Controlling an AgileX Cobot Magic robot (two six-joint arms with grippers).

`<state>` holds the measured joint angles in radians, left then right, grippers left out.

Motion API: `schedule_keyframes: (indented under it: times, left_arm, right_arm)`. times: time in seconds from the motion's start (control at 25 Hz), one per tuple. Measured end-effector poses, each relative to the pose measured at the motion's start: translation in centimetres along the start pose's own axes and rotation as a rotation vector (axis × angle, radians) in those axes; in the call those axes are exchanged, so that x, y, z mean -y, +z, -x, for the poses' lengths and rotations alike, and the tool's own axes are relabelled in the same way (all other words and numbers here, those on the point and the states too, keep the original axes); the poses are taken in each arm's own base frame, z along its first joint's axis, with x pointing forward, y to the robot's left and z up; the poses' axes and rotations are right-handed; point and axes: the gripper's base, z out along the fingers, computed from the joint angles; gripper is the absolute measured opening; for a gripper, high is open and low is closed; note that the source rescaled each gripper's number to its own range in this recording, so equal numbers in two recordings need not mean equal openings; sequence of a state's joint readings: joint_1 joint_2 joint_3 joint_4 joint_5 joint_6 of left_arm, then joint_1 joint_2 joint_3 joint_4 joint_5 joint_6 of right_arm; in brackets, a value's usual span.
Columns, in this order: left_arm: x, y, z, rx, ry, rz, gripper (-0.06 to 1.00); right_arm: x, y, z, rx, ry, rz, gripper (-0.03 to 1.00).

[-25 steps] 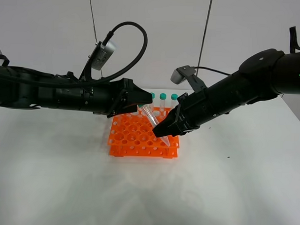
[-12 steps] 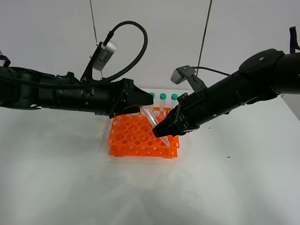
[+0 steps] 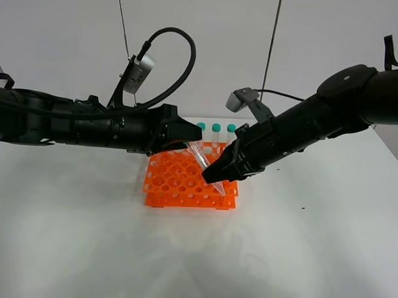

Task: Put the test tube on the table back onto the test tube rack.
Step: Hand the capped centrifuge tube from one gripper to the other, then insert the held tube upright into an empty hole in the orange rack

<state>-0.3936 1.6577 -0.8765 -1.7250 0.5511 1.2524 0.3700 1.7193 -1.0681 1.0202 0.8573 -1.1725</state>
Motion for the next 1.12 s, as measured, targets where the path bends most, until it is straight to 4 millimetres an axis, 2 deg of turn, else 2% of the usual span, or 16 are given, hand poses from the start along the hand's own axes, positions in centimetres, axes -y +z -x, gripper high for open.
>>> schedule_keyframes:
  times: [0.04, 0.12, 0.16, 0.48, 0.52, 0.56, 0.64, 0.68, 0.76, 0.84, 0.96, 1.12]
  left_arm:
    - [0.0, 0.0, 0.0, -0.001, 0.0, -0.001, 0.36]
    - [0.0, 0.0, 0.0, -0.003, -0.001, -0.006, 0.08]
    - [0.0, 0.0, 0.0, -0.004, -0.002, -0.007, 0.0]
    - [0.0, 0.0, 0.0, -0.004, -0.002, -0.008, 0.0]
    - [0.0, 0.0, 0.0, -0.004, -0.002, -0.008, 0.0]
    - [0.1, 0.0, -0.1, -0.006, -0.002, -0.013, 0.0]
    - [0.1, 0.0, -0.1, -0.007, -0.002, -0.018, 0.0]
    - [0.1, 0.0, -0.1, -0.008, -0.002, -0.018, 0.0]
    - [0.1, 0.0, -0.1, -0.008, -0.002, -0.019, 0.0]
    - [0.1, 0.0, -0.1, -0.008, -0.003, -0.019, 0.0]
    - [0.1, 0.0, -0.1, -0.008, -0.005, -0.019, 0.0]
    - [0.2, 0.0, -0.1, -0.008, -0.006, -0.02, 0.0]
  right_arm:
    - [0.0, 0.0, 0.0, 0.0, 0.0, 0.0, 0.03]
    - [0.0, 0.0, 0.0, 0.005, 0.005, 0.003, 0.03]
    - [0.0, 0.0, 0.1, 0.006, 0.007, 0.005, 0.03]
    - [0.0, 0.0, 0.1, 0.009, 0.007, 0.0, 0.03]
    - [0.0, 0.0, 0.1, 0.011, 0.008, -0.004, 0.09]
    - [0.1, 0.0, 0.1, 0.014, 0.009, -0.009, 0.2]
    - [0.2, 0.0, 0.2, 0.022, 0.025, -0.022, 0.61]
    - [0.2, 0.0, 0.2, 0.021, 0.028, -0.021, 0.77]
    - [0.2, 0.0, 0.2, 0.019, 0.044, -0.02, 0.91]
    - [0.1, -0.2, 0.1, 0.002, 0.059, -0.026, 0.96]
    - [-0.6, -1.7, 0.8, -0.05, 0.062, -0.045, 0.99]
    - [-1.7, -5.3, 2.4, -0.13, 0.113, -0.168, 1.0]
